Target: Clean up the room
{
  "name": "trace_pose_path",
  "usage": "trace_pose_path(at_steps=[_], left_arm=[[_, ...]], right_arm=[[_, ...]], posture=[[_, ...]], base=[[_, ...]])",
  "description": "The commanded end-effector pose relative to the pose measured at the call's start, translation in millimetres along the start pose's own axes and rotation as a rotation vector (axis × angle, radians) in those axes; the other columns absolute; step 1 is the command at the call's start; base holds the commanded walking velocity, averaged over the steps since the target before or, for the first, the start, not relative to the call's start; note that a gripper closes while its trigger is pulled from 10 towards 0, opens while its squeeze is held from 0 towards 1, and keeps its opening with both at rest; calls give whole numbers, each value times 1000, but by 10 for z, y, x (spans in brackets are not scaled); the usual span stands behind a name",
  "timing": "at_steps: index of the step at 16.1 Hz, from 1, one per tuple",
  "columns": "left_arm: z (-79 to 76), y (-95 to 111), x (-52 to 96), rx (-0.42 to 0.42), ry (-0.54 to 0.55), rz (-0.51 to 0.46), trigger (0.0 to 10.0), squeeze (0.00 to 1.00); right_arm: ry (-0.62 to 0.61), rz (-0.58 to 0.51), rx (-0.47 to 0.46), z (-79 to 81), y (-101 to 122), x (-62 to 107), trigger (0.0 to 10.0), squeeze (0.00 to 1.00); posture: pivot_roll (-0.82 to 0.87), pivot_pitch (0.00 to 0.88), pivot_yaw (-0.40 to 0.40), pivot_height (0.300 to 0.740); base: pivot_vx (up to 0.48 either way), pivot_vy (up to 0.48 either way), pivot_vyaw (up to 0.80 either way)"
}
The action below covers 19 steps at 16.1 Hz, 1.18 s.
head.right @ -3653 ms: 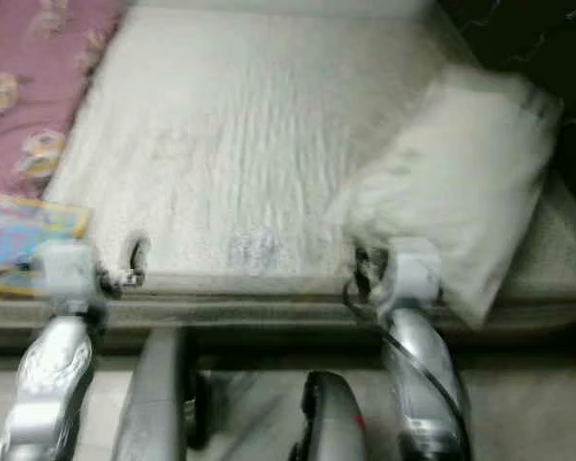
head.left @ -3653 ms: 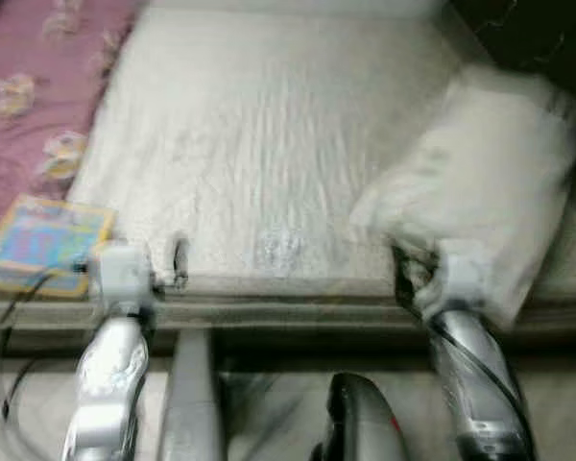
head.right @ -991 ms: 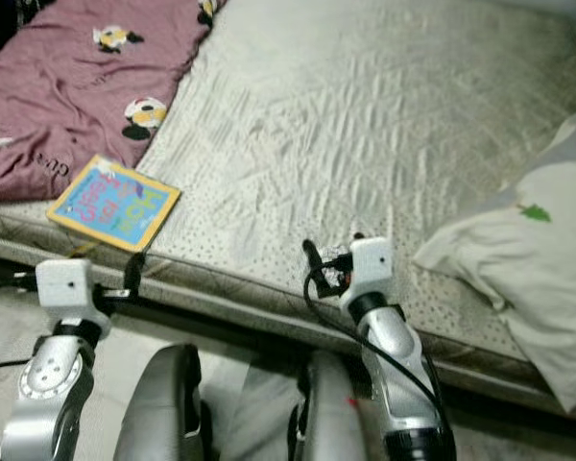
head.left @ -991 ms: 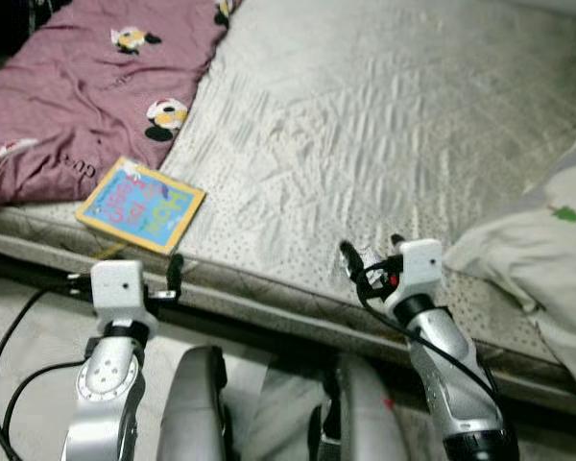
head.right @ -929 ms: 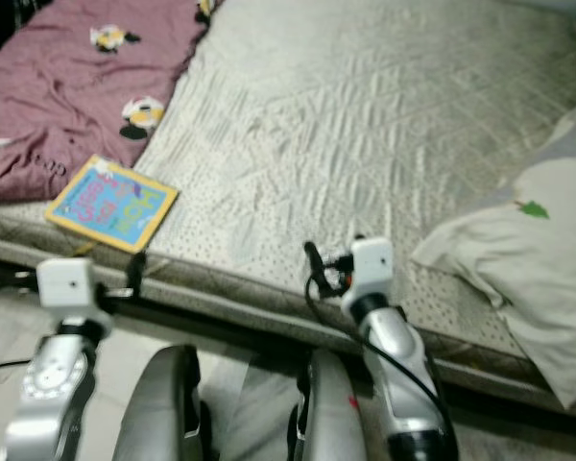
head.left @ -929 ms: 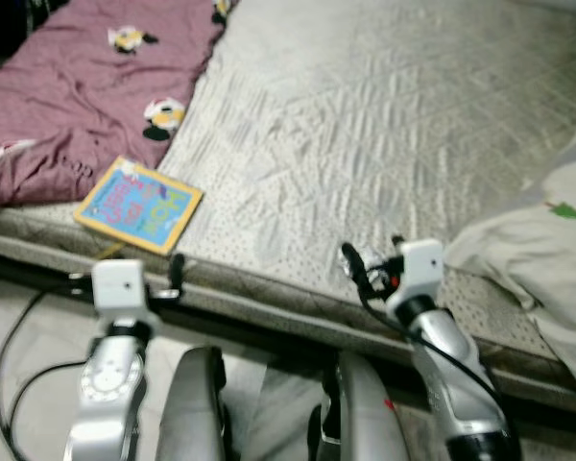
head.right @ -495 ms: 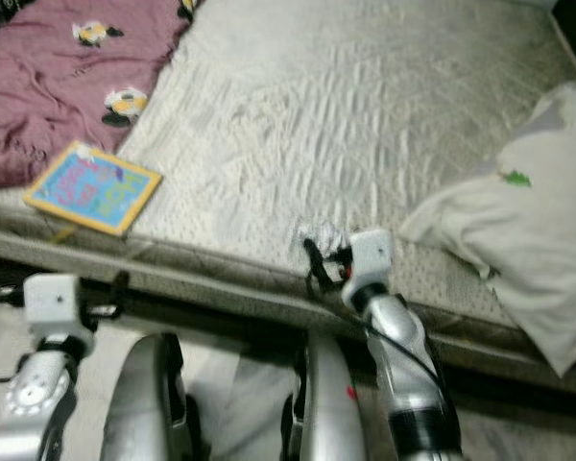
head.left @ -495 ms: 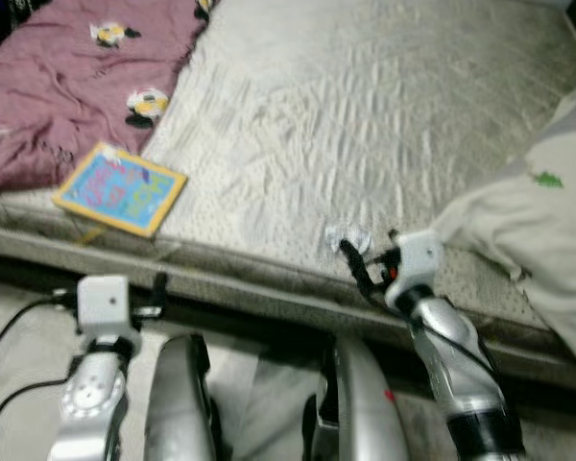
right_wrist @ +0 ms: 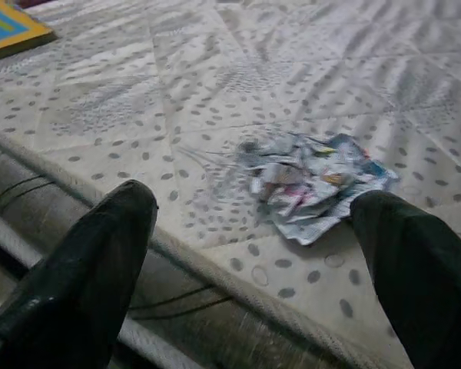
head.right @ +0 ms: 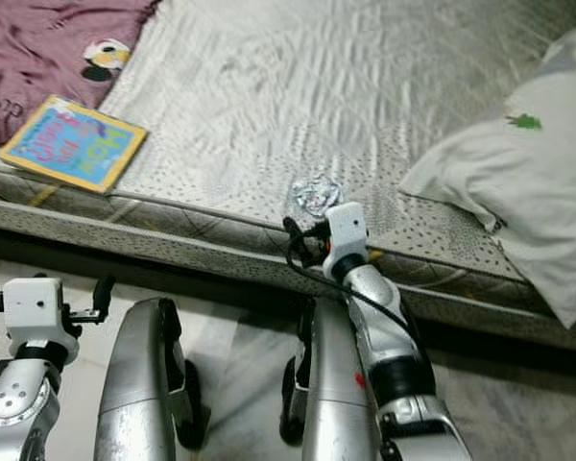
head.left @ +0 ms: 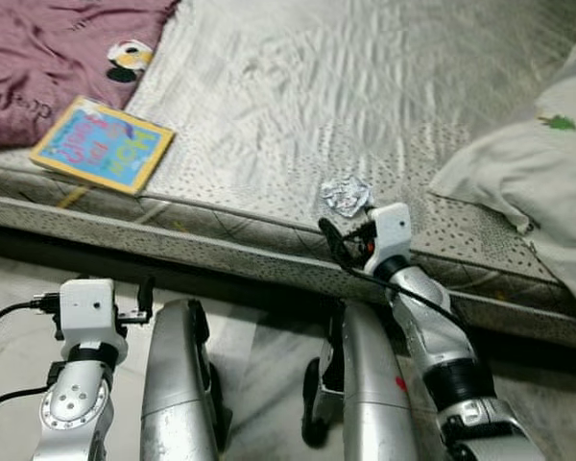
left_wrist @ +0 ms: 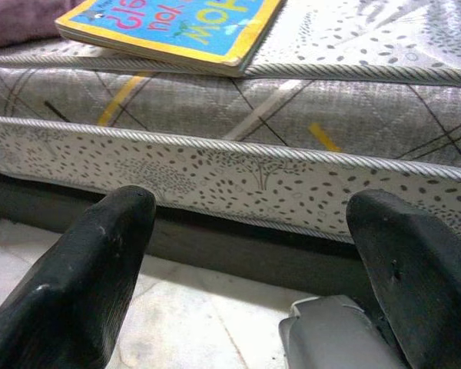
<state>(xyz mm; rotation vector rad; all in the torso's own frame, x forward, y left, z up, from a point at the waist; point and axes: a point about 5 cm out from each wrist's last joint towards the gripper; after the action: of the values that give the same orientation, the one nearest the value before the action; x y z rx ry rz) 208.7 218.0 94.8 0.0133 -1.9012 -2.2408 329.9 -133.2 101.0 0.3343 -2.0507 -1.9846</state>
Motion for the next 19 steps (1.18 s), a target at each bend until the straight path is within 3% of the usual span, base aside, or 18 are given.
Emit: trace_pose_path(at_steps=[1, 7, 13, 16, 19], left_arm=[[-22, 16, 41, 3, -22, 5, 10000, 0], [-92, 47, 63, 25, -76, 4, 10000, 0], [-113, 65, 67, 26, -62, 0, 10000, 0], [-91, 61, 126, 22, -49, 6, 10000, 0], [-41, 16, 233, 11, -28, 28, 10000, 0]], right_arm=[[-29, -4, -9, -44, -23, 8, 10000, 0], [-35, -43, -9, -9, 1, -60, 10000, 0], [-38, -121, 0, 156, 276, -369, 10000, 0], [-26, -122, 31, 245, 351, -493, 10000, 0], [-52, -93, 59, 212, 338, -536, 10000, 0]], posture=[[141, 295, -66, 514], [135, 297, -58, 514], [162, 301, -63, 514], [198, 311, -73, 514], [227, 333, -82, 514]], base=[[0, 0, 0], [0, 0, 0], [0, 0, 0], [0, 0, 0], [0, 0, 0]])
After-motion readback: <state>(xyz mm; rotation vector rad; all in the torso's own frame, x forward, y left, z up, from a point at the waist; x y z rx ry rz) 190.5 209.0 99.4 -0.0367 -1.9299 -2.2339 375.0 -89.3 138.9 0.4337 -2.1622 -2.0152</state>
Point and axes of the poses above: a point about 5 cm out from each wrist's last joint towards the gripper, its own x axis pointing back from the gripper into the wrist, its own y axis along the axis of the wrist's last joint, z = x × y, and after that the axes turned 1 degree about -x, right-handed
